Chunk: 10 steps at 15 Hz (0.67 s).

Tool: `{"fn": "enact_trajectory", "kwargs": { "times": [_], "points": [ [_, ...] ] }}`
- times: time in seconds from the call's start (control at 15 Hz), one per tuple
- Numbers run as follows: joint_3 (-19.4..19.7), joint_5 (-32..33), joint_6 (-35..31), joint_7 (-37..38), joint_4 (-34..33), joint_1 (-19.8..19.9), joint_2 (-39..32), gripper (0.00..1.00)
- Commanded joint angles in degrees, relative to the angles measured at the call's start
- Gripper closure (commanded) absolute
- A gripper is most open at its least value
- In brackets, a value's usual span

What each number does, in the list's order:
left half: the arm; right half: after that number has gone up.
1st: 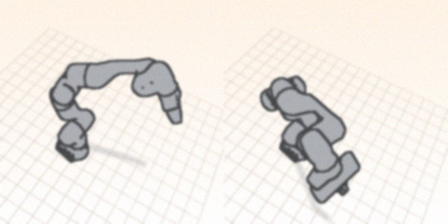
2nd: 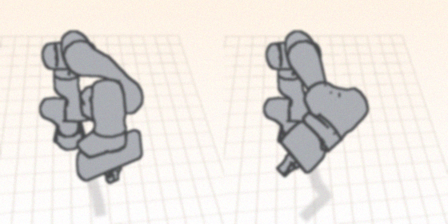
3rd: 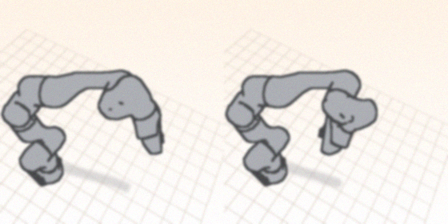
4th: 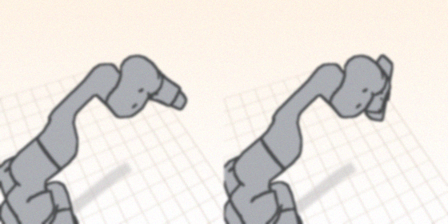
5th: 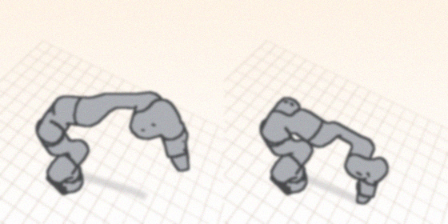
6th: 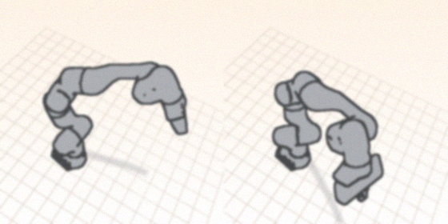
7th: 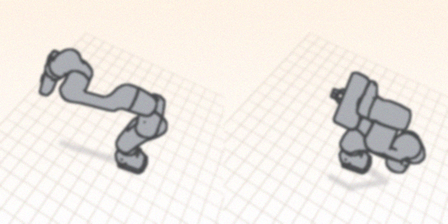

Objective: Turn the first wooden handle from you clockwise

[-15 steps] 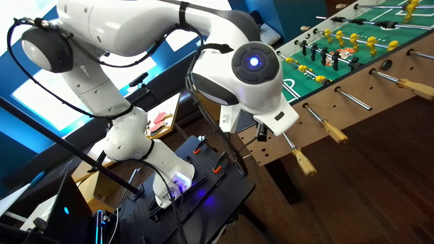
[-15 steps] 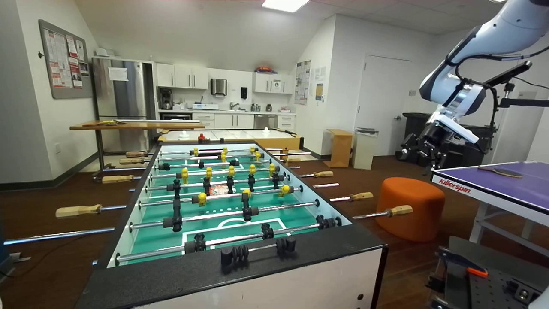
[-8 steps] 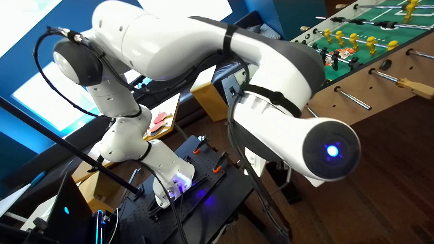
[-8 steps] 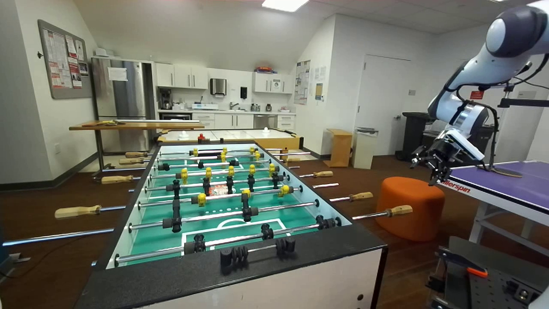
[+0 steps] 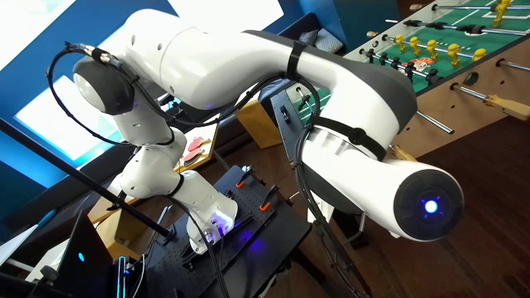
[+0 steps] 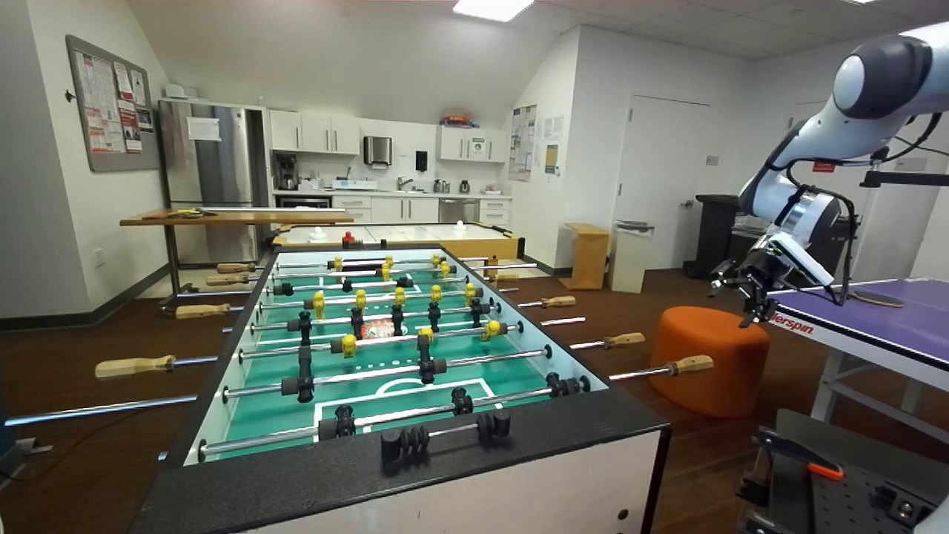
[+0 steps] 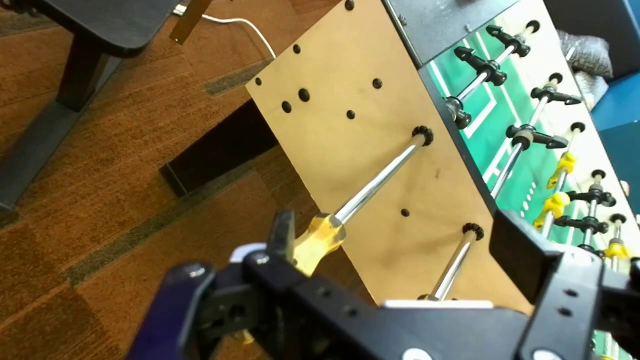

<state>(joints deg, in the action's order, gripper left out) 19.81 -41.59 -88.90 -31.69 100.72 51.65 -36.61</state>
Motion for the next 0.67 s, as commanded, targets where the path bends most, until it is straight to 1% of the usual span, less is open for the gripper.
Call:
{"fn": "enact_trajectory", "kwargs": {
  "times": [0.0,0.33,0.6],
  "points": [
    [-3.1,-0.3,0.1,-1.1,-1.5,3.1,-1.3,0.00],
    [-6.2,-1.4,0.1,-9.4,-6.0,8.9,-7.0,0.00],
    [-8.9,-0.7,2.3,-16.1,-11.0,14.6,-12.4,0.00]
  ]
}}
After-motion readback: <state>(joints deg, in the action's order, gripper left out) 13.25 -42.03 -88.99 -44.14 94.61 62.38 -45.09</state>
